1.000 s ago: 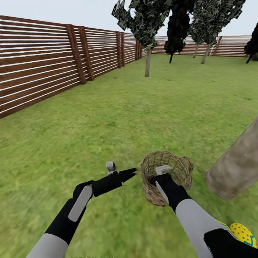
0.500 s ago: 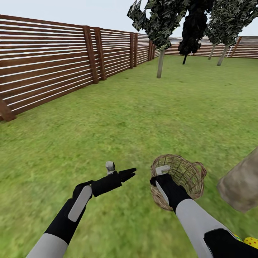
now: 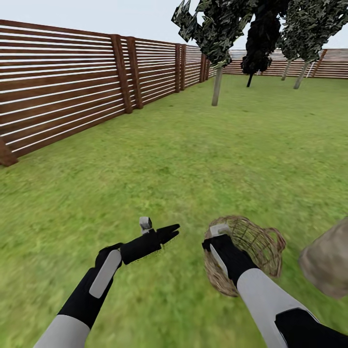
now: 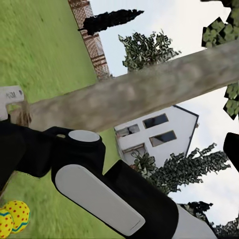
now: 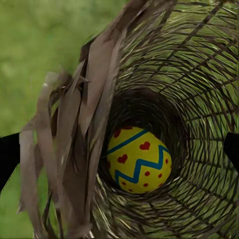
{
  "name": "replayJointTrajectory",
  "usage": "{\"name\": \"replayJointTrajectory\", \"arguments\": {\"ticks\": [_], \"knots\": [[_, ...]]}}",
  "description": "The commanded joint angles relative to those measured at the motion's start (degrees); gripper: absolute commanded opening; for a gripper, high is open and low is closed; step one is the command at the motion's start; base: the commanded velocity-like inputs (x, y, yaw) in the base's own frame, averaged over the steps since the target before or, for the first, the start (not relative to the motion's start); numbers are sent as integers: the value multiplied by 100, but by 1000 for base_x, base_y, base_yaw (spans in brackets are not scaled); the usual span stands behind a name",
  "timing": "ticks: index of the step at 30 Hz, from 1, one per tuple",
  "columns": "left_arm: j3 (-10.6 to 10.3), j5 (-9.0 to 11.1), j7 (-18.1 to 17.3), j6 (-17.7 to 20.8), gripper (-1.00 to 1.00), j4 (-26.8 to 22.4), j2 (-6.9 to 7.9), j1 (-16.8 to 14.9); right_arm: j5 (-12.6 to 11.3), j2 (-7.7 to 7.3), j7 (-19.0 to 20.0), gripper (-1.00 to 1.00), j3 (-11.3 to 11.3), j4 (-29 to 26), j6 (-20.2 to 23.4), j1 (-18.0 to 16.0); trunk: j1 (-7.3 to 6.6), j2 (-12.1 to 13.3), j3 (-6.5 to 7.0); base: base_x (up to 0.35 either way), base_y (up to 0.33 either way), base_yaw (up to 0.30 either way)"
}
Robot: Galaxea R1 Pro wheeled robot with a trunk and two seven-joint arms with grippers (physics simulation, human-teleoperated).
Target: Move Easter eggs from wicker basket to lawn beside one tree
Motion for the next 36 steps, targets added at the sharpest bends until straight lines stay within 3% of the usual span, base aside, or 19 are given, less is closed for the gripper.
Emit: {"name": "replayJointTrajectory", "arguments": {"ticks": [1,9,24,33,36], "knots": [[6,25,0,32,100,2,0,-3,42,-2,-8,100,19,-7,44,-2,3,-2,-5,336,0,0],[24,25,-9,33,100,3,0,-3,37,6,-11,100,28,-18,44,-2,3,-2,-4,311,0,-2],[24,25,8,48,100,12,-6,-3,16,14,-11,100,28,-77,98,-2,3,-2,57,8,0,-233],[27,44,9,42,100,105,-12,-3,16,15,-11,100,28,-82,97,-2,3,-2,61,122,163,-28],[31,154,9,41,100,162,-10,-3,16,21,-11,100,28,-82,97,-2,3,-2,61,208,173,-1]]}}
